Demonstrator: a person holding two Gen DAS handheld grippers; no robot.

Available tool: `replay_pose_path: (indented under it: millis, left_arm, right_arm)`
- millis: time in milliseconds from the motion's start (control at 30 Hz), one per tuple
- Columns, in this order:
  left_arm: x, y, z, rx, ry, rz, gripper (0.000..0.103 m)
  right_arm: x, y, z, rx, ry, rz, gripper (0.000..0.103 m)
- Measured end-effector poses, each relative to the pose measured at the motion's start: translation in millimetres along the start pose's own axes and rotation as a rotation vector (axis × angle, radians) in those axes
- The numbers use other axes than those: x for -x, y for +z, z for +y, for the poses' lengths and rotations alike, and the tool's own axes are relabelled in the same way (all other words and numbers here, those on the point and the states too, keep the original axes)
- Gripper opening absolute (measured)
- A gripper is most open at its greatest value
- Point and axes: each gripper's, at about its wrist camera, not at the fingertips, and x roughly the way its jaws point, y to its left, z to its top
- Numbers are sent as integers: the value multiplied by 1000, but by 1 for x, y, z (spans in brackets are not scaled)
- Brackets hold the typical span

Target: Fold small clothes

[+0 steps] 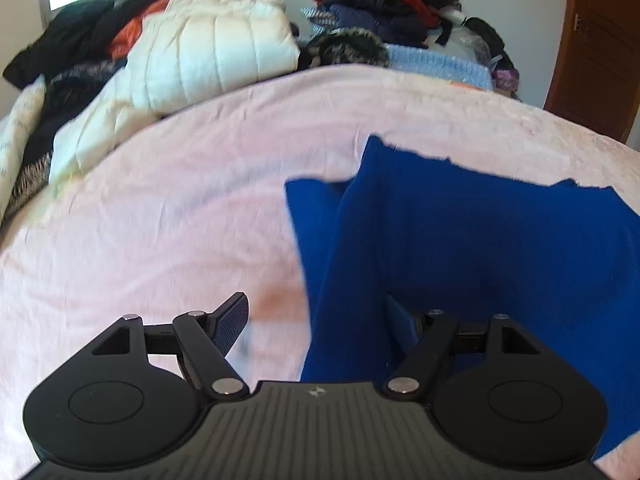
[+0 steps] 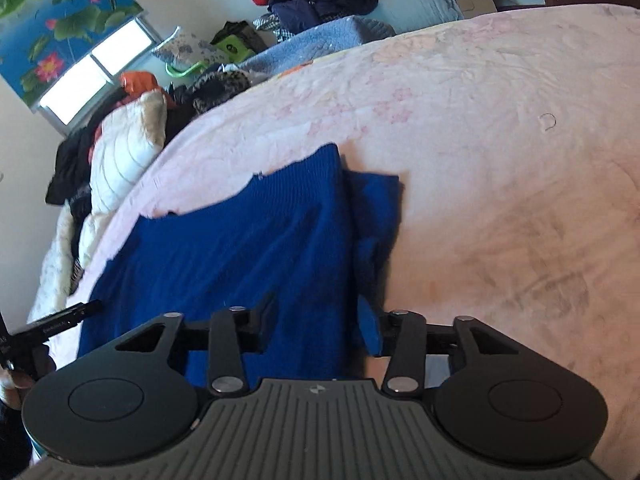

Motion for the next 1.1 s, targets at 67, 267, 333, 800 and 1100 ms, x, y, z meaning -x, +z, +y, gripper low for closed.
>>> replay_pose_path:
  millis: [67, 267, 333, 800, 1100]
  left_arm:
    - [1, -8, 4, 32, -40, 3, 62]
    - [5, 0, -2, 29, -89, 55, 14]
    - [2, -5, -3, 17, -89, 50, 14]
    - [35, -47, 0, 34, -44, 56, 66]
    - [38, -46, -1, 41, -57, 73, 9]
  right_arm:
    - [-1, -10, 5, 19, 14, 34, 8]
    - [21, -7, 7, -34, -3, -63, 7]
    - [16, -11, -9, -85, -21, -33, 6]
    - [45, -85, -1, -45, -33, -18, 39]
    - [57, -86, -1, -35, -92, -17, 8]
